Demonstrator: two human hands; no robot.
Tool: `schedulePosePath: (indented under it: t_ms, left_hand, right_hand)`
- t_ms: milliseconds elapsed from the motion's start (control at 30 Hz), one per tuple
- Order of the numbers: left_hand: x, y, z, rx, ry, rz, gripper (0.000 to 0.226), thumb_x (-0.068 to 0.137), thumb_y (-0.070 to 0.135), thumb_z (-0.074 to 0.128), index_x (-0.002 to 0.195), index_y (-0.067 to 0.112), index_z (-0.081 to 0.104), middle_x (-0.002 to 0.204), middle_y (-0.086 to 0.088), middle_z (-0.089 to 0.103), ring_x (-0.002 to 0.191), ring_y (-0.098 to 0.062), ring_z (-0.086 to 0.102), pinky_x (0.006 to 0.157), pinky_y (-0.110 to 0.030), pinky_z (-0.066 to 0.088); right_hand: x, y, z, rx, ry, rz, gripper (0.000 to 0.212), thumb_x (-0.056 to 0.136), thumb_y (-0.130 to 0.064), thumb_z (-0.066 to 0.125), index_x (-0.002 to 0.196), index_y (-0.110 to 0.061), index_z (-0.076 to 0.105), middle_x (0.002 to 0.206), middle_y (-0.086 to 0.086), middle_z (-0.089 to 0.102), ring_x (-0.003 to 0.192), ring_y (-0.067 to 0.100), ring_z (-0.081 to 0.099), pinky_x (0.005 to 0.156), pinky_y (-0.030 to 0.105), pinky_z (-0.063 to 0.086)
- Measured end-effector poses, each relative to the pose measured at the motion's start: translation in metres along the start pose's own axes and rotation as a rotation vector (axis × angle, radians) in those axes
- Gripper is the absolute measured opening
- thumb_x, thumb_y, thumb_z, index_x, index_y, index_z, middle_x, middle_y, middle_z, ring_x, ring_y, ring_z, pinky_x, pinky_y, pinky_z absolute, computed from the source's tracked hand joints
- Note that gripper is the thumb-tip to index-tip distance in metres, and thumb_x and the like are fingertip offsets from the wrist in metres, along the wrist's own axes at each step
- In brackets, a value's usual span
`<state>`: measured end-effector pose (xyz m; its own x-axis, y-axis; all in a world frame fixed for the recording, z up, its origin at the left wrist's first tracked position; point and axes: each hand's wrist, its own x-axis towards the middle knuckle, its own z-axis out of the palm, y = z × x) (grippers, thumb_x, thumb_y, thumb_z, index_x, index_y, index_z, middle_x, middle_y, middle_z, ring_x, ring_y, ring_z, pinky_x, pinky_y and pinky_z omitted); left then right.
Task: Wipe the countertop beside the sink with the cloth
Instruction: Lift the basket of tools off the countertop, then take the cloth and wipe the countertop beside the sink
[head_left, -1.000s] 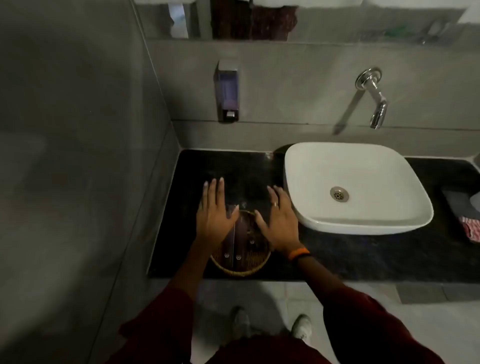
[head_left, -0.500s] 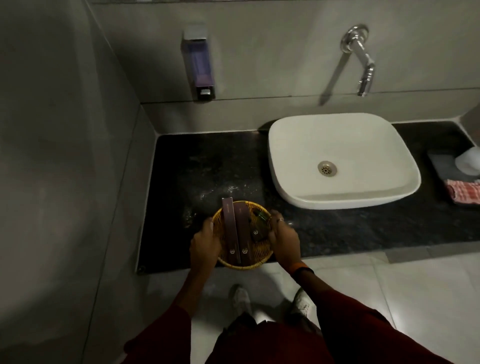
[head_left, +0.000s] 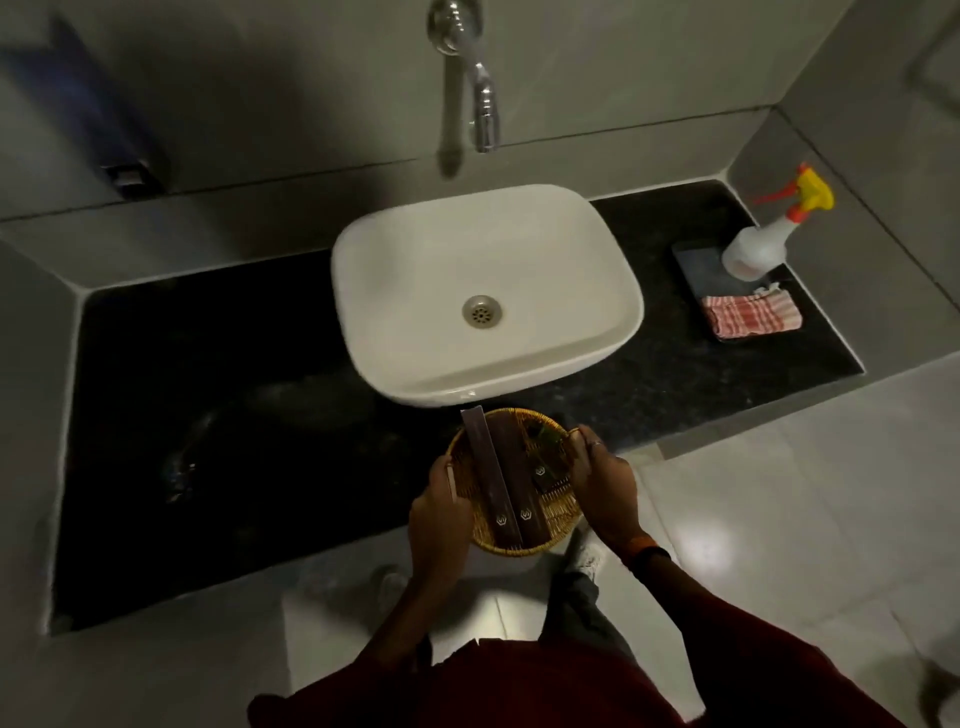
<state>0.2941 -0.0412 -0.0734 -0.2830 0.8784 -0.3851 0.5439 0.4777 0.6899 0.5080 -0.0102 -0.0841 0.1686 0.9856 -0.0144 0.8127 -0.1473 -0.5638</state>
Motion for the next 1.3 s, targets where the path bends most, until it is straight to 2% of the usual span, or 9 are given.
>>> schedulePosePath:
  t_ms: [200,400,567,833,967,1067,1167,1233,1300]
  left_hand:
    - [-0.012,0.088,0.09,-0.038,0.086,0.029,0.048,0.093,0.014,0.059,0.139,0.021,0.052,0.1,-0.013,0.072,0.087,-0.03,0.071,0.07,-0.032,0.055]
    - [-0.015,0.159,0.159,-0.017,0.11,0.023,0.045,0.095,0.013,0.056,0.139,0.02,0.053,0.108,-0.016,0.072,0.098,-0.033,0.071,0.083,-0.044,0.06]
    - [-0.01,0.19,0.198,-0.06,0.102,-0.01,0.051,0.095,0.012,0.054,0.145,0.02,0.047,0.112,-0.017,0.072,0.102,-0.033,0.07,0.088,-0.046,0.059]
    - [-0.001,0.212,0.233,-0.221,0.242,-0.01,0.055,0.092,0.015,0.067,0.143,0.011,0.047,0.135,-0.013,0.061,0.123,-0.02,0.058,0.09,-0.02,0.045]
    - [-0.009,0.232,0.255,-0.229,0.322,0.028,0.064,0.084,0.005,0.073,0.142,0.007,0.045,0.145,-0.019,0.042,0.127,-0.019,0.044,0.099,-0.037,0.049]
    - [-0.016,0.255,0.271,-0.073,0.405,0.011,0.071,0.08,0.015,0.077,0.143,0.01,0.045,0.152,-0.018,0.034,0.136,-0.032,0.039,0.102,-0.045,0.043]
    - [-0.006,0.291,0.282,-0.082,0.431,0.045,0.067,0.079,0.017,0.078,0.14,0.01,0.05,0.146,-0.017,0.045,0.136,-0.036,0.041,0.109,-0.053,0.041]
    - [0.012,0.319,0.292,0.004,0.372,0.191,0.055,0.083,0.021,0.073,0.135,0.012,0.055,0.142,-0.013,0.052,0.138,-0.033,0.042,0.114,-0.051,0.037]
    - [0.038,0.345,0.307,0.094,0.262,0.343,0.046,0.089,0.023,0.066,0.133,0.016,0.056,0.142,-0.01,0.053,0.138,-0.029,0.044,0.112,-0.043,0.04]
  right_hand:
    - [0.063,0.082,-0.062,0.034,-0.028,-0.002,0.045,0.1,-0.028,0.038,0.133,-0.007,0.059,0.116,0.013,0.074,0.097,0.029,0.072,0.088,0.042,0.061]
    - [0.119,0.145,-0.112,0.167,-0.134,0.153,0.02,0.105,-0.024,0.042,0.102,-0.025,0.061,0.082,-0.001,0.071,0.07,0.016,0.067,0.064,0.031,0.053]
    - [0.153,0.175,-0.134,0.167,-0.175,0.152,0.021,0.102,-0.01,0.043,0.098,-0.017,0.062,0.081,0.006,0.07,0.07,0.025,0.067,0.068,0.043,0.06]
    - [0.189,0.205,-0.148,0.132,-0.154,0.087,0.034,0.1,-0.012,0.051,0.132,-0.008,0.06,0.119,0.012,0.071,0.1,0.027,0.07,0.088,0.046,0.06]
    - [0.205,0.213,-0.156,0.252,-0.102,0.216,0.028,0.1,-0.039,0.056,0.116,-0.02,0.066,0.09,-0.007,0.07,0.082,0.01,0.068,0.078,0.034,0.06]
    - [0.229,0.228,-0.168,0.203,0.008,0.178,0.017,0.097,-0.03,0.061,0.098,-0.014,0.066,0.079,-0.003,0.062,0.073,0.017,0.063,0.065,0.03,0.047]
    - [0.263,0.245,-0.182,0.114,0.019,0.202,0.027,0.099,-0.022,0.056,0.12,-0.006,0.063,0.115,0.015,0.068,0.107,0.031,0.065,0.088,0.04,0.052]
    - [0.285,0.254,-0.191,0.016,0.005,0.172,0.044,0.102,-0.023,0.051,0.142,-0.004,0.049,0.148,0.02,0.05,0.139,0.035,0.046,0.115,0.045,0.039]
    - [0.305,0.263,-0.199,-0.082,-0.053,0.106,0.046,0.102,-0.026,0.051,0.144,-0.007,0.048,0.154,0.018,0.044,0.145,0.035,0.038,0.121,0.048,0.033]
